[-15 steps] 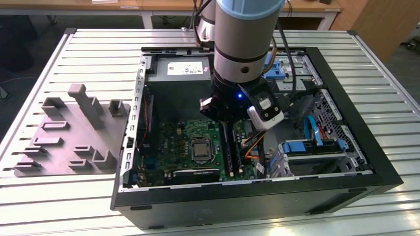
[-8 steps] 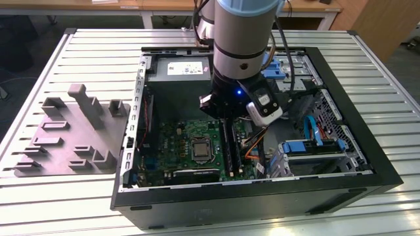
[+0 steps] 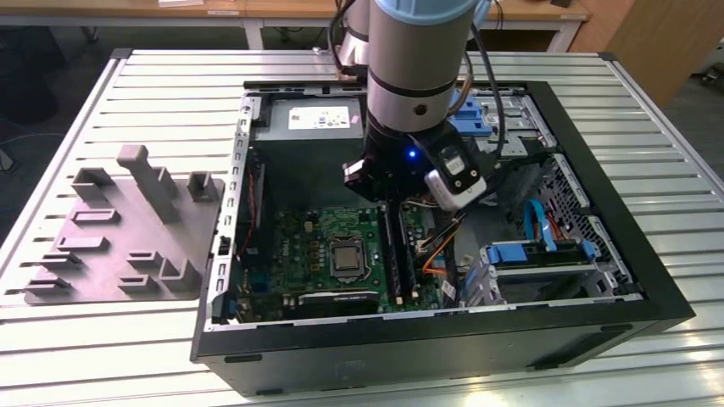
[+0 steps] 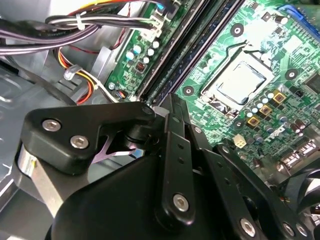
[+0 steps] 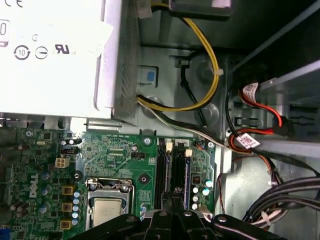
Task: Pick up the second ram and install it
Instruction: 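Press down the second ram until it locks into place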
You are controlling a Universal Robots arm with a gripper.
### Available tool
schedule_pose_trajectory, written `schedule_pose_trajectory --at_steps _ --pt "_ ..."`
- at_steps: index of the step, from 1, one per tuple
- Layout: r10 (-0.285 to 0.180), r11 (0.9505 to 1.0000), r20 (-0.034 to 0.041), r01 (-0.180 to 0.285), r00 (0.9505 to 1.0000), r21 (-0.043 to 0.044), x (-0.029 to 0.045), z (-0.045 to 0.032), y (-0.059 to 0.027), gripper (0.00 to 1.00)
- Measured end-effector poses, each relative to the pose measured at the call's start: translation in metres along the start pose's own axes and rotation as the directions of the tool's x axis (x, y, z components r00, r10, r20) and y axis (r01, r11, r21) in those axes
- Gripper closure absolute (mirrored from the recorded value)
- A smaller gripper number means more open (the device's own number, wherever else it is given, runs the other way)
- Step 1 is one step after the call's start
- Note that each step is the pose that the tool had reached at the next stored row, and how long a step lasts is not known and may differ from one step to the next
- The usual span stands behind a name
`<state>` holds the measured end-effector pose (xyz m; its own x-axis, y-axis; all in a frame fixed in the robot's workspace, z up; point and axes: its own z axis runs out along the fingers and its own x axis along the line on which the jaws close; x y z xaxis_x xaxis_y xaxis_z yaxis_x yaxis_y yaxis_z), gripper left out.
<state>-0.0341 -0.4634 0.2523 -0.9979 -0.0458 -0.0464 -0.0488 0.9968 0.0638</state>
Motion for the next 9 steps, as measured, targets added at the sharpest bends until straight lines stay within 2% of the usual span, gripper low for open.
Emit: schedule_pose_trajectory --at_steps 9 --pt "-0.045 0.9990 -0.0029 0.045 0.9990 -0.0020 -0.0005 0.0039 0.0058 0.90"
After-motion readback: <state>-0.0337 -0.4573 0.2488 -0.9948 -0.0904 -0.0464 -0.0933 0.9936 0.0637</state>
